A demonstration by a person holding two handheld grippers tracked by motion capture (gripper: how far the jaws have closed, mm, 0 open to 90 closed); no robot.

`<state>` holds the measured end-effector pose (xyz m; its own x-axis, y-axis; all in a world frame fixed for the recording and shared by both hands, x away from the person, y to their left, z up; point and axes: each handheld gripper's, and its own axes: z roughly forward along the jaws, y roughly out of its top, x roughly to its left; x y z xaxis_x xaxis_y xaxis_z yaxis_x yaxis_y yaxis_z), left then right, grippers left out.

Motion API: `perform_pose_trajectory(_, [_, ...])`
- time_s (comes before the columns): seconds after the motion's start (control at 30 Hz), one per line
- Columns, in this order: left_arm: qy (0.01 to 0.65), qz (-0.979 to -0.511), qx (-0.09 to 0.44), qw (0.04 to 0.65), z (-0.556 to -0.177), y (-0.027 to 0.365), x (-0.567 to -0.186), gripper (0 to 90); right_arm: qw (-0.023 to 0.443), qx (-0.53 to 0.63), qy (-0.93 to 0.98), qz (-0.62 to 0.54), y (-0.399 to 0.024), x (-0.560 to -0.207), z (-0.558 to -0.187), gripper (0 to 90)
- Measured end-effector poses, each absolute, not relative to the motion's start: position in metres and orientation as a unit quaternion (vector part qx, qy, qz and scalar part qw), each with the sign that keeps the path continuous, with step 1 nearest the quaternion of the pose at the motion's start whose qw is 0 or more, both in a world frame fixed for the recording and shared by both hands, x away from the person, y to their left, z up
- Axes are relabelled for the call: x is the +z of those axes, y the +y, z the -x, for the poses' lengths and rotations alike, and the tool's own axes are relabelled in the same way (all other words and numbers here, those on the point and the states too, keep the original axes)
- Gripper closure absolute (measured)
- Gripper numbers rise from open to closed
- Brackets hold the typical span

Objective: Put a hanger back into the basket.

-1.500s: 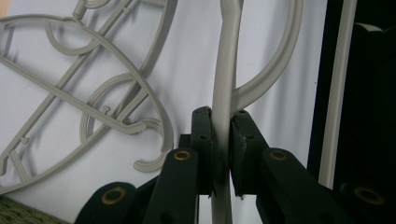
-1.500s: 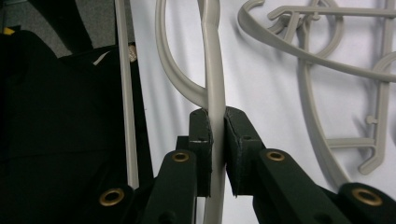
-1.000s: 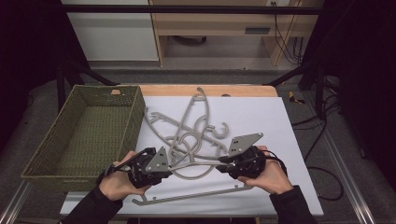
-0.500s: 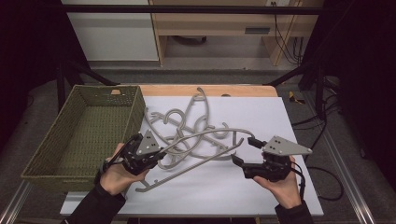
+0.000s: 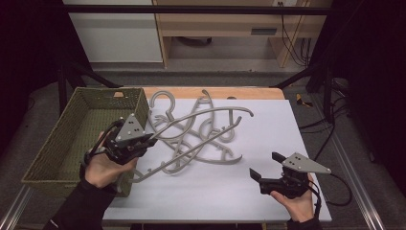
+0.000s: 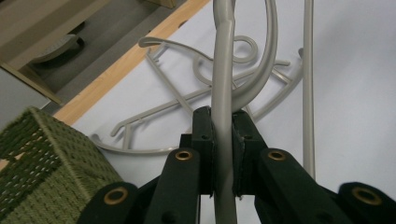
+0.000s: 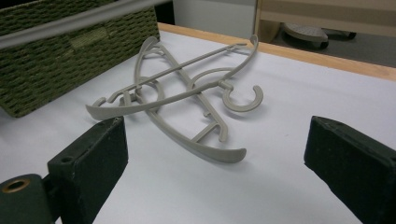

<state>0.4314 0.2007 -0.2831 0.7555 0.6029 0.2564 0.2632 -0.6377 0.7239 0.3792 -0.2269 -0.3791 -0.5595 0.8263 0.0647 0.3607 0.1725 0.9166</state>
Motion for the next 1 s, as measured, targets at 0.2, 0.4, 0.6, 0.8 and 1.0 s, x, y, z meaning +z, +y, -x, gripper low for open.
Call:
perform_pose_trajectory(0.2, [0.267, -0.862, 0.263, 0.340, -0.441, 0.222, -0.273, 82.3, 0.237, 0.498, 0.731, -0.403, -0.224, -0.381, -0.380, 6.2])
perform_pose_trajectory(0.4, [0.289, -0.851, 0.278, 0.340, -0.455, 0.255, -0.265, 82.4, 0.242, 0.499, 0.727, -0.405, -0.225, -0.381, -0.380, 5.5])
perform_pose_trajectory(0.6, [0.309, -0.842, 0.291, 0.334, -0.466, 0.284, -0.260, 82.3, 0.248, 0.498, 0.723, -0.411, -0.225, -0.381, -0.381, 4.2])
perform_pose_trajectory(0.8, [0.324, -0.838, 0.292, 0.328, -0.477, 0.309, -0.259, 82.3, 0.248, 0.497, 0.723, -0.412, -0.225, -0.381, -0.381, 4.1])
perform_pose_trajectory(1.0, [0.337, -0.838, 0.295, 0.312, -0.488, 0.334, -0.265, 82.3, 0.246, 0.498, 0.724, -0.409, -0.225, -0.380, -0.381, 4.1])
